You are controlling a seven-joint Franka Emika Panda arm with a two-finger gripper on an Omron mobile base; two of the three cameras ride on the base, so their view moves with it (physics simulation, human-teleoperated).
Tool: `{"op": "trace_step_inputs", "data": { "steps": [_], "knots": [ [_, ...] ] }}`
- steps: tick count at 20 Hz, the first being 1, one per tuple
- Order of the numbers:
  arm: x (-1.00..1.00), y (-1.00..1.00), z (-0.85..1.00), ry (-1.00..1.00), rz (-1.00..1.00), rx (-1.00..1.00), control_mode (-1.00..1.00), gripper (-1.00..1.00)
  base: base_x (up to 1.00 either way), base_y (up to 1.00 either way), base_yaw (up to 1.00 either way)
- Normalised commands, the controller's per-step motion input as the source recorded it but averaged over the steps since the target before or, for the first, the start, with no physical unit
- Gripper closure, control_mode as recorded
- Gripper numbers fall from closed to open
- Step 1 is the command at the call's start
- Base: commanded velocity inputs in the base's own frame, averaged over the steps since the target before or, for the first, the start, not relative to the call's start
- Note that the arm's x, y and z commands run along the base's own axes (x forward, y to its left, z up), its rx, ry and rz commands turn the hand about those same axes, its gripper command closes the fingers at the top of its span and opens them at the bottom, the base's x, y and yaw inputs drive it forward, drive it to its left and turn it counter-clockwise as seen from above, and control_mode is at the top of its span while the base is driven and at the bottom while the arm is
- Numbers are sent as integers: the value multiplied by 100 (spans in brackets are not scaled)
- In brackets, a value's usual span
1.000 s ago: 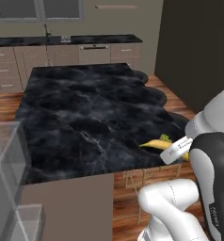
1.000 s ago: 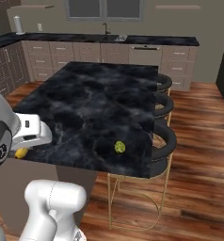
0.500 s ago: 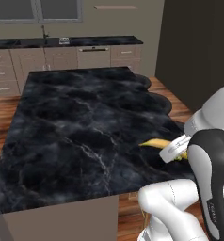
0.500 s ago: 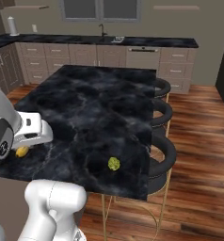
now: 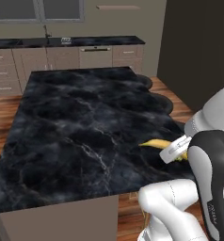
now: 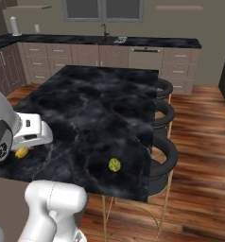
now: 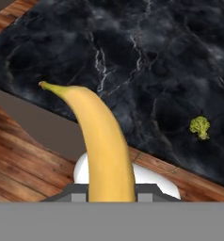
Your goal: Open the fridge, remove the banana, broccoli, and chicken drumstick, and place them on any counter.
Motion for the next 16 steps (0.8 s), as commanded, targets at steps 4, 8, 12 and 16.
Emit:
{"op": "trace_step_inputs", "data": {
  "steps": [4, 8, 12, 16],
  "knots": [
    [0, 0, 0, 0, 0, 0, 100, 100, 90, -29, 0],
    [0, 0, 0, 0, 0, 0, 100, 100, 76, -14, -8],
    [0, 0, 0, 0, 0, 0, 100, 100, 26, -10, -12],
    [0, 0, 0, 0, 0, 0, 100, 100, 28, -18, -10]
  ]
}}
